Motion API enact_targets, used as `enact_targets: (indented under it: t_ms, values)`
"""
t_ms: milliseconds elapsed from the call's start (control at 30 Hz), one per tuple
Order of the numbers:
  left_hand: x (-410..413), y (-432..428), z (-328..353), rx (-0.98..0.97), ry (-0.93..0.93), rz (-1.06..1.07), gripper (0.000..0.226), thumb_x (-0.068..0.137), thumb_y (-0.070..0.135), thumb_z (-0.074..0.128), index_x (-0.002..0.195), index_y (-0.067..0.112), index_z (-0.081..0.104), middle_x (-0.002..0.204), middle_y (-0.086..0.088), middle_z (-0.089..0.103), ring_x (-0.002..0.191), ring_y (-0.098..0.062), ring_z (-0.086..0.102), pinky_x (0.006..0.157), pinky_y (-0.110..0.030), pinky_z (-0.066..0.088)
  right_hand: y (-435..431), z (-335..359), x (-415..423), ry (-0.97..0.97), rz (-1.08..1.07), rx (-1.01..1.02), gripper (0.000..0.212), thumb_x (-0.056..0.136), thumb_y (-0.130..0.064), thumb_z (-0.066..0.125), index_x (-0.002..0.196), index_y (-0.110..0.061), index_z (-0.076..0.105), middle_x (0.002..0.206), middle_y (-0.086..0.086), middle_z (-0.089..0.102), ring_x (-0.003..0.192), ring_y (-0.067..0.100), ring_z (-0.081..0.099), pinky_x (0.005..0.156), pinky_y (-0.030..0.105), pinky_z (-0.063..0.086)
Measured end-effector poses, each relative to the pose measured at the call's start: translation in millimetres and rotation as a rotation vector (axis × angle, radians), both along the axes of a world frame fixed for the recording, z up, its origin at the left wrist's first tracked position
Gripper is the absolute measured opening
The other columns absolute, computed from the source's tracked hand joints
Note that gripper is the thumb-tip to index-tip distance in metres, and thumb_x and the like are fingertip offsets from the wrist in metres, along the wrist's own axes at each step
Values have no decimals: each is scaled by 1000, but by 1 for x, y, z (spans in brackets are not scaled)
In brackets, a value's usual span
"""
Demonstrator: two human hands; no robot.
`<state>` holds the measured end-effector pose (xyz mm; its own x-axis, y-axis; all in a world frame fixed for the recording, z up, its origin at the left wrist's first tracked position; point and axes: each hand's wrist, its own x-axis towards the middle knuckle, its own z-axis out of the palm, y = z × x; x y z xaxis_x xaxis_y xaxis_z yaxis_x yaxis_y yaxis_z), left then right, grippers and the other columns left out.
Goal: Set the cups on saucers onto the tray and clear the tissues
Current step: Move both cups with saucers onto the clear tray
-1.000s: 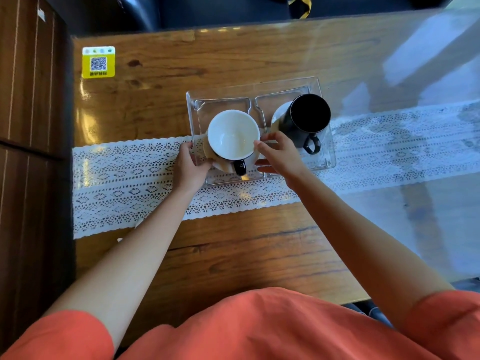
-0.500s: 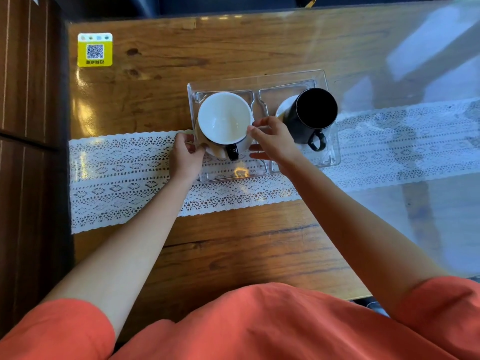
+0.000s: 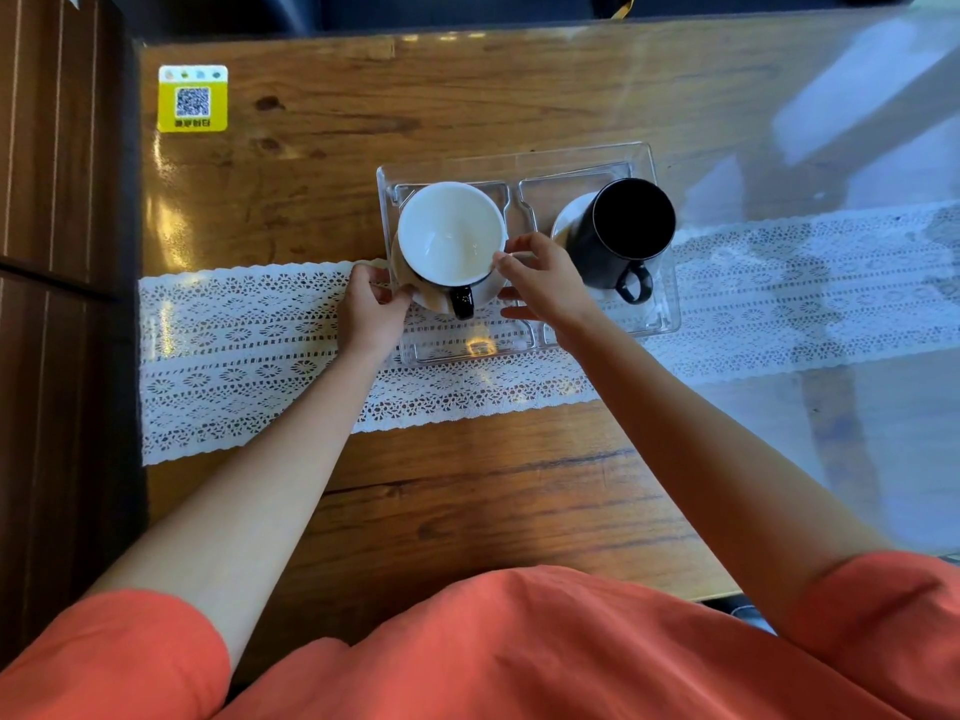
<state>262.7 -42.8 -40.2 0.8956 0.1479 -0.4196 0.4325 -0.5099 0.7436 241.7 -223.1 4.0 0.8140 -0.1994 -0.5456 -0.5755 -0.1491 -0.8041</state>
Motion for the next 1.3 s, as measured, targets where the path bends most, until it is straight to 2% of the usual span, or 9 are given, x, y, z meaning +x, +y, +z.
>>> enact_targets:
  t_ms: [133, 500, 633, 767, 933, 1000, 1033, 1133, 1300]
  values:
    - [0, 1, 0, -2, -12, -10, 31, 83, 26, 62, 107, 10, 51, 92, 0, 56, 81, -18, 53, 55, -22, 36, 2, 3, 0, 1, 48, -69, 41, 92, -25, 50, 131, -10, 52, 118, 14, 63, 100, 27, 64, 72, 41, 61]
    - [2, 5, -4, 3, -15, -40, 31, 82, 30, 62, 106, 13, 51, 91, 1, 57, 79, -18, 53, 55, -22, 35, 2, 5, 2, 9, 60, -114, 41, 89, -22, 51, 128, -9, 57, 106, 12, 65, 91, 24, 65, 65, 37, 61]
    - [3, 4, -4, 2, 2, -49, 31, 84, 30, 60, 108, 12, 50, 95, -1, 58, 83, -19, 54, 57, -25, 36, 2, 5, 0, 8, 64, -107, 41, 90, -23, 51, 129, -9, 55, 111, 11, 65, 94, 26, 66, 68, 39, 61]
    - [2, 4, -5, -1, 83, -84, 32, 88, 31, 55, 112, 12, 50, 103, -2, 58, 92, -21, 54, 73, -31, 39, 1, 5, -1, 0, 79, -104, 41, 92, -24, 50, 130, -10, 54, 112, 12, 65, 96, 28, 66, 71, 38, 61]
    - [-9, 9, -3, 10, 129, -142, 32, 89, 38, 50, 110, 15, 53, 103, -4, 60, 91, -22, 55, 72, -31, 43, -3, 2, -11, -11, 113, -101, 46, 94, -27, 50, 135, -7, 47, 119, 14, 64, 98, 31, 67, 84, 46, 58]
    - [-19, 12, -4, 3, 162, -179, 32, 90, 38, 47, 111, 14, 55, 106, -9, 63, 91, -23, 59, 78, -37, 48, -5, 1, -18, -20, 137, -111, 48, 94, -27, 50, 137, -6, 44, 126, 15, 62, 98, 29, 67, 86, 46, 57]
    - [-25, 14, -4, 22, 166, -204, 32, 91, 37, 47, 111, 13, 55, 106, -9, 63, 87, -21, 59, 74, -35, 48, -6, 0, -22, -37, 148, -125, 48, 94, -26, 51, 137, -6, 44, 128, 16, 61, 100, 28, 66, 86, 44, 56]
    - [-45, 20, -2, 110, 124, -291, 29, 91, 34, 48, 109, 12, 54, 102, -2, 60, 78, -15, 55, 57, -25, 39, -11, -3, -41, -146, 201, -301, 49, 91, -24, 54, 136, -9, 43, 132, 15, 57, 108, 26, 62, 90, 43, 53]
    - [-89, 39, 11, 260, -28, -428, 24, 89, 24, 52, 112, 16, 55, 97, 3, 59, 86, -16, 58, 74, -34, 52, -28, -8, -90, -241, 357, -537, 39, 89, -22, 55, 127, -17, 50, 128, 6, 59, 106, 21, 63, 85, 46, 54]
